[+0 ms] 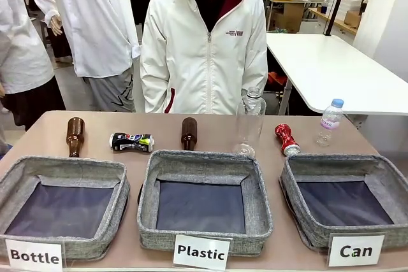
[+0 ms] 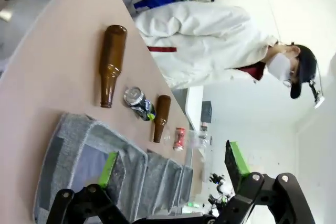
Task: Sort the can waste into the basket.
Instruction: Pick up the can waste from the table and place it in the right Fabric basket.
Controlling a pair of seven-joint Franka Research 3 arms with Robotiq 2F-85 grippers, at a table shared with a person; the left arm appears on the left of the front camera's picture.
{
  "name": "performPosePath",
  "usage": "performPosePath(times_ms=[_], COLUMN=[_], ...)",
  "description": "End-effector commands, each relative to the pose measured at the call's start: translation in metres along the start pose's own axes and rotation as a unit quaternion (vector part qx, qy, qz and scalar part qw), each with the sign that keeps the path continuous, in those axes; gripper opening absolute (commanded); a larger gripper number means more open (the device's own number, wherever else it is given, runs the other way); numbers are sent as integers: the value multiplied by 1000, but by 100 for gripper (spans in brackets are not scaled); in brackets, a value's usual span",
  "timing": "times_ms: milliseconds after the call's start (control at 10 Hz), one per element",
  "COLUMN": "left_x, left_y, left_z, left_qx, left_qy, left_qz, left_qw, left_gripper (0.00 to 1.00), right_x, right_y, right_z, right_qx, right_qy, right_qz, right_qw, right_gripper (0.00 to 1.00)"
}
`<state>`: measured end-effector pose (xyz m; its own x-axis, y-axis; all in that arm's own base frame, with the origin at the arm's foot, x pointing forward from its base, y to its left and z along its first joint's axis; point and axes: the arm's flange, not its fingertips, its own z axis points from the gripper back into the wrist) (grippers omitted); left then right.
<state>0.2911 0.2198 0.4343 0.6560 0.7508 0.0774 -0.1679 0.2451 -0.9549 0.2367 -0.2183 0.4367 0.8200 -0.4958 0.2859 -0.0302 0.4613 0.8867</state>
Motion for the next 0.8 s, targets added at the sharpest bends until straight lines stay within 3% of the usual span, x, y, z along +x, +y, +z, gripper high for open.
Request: performPosePath(times_ms=[0, 400, 600, 700], left_x=[9, 5, 18, 18], left_y=[-4, -11, -26, -42], left_z=[12, 7, 6, -7], left_qx=[-21, -20, 51, 75], left_qy=[26, 21, 36, 58], left_qz=[-21, -12, -80, -142], left_qw=[999, 1000, 995, 985], left_gripper=[100, 100, 100, 100], right_x=[-1, -1, -1, -1], right_y=[9, 9, 9, 9], right_z=[3, 3, 3, 3], right_qx=[11, 11, 11, 11], right_qy=[4, 4, 4, 4], right_qz=[20, 20, 20, 20], right_qw=[1000, 1000, 1000, 1000], right_gripper=[100, 100, 100, 100])
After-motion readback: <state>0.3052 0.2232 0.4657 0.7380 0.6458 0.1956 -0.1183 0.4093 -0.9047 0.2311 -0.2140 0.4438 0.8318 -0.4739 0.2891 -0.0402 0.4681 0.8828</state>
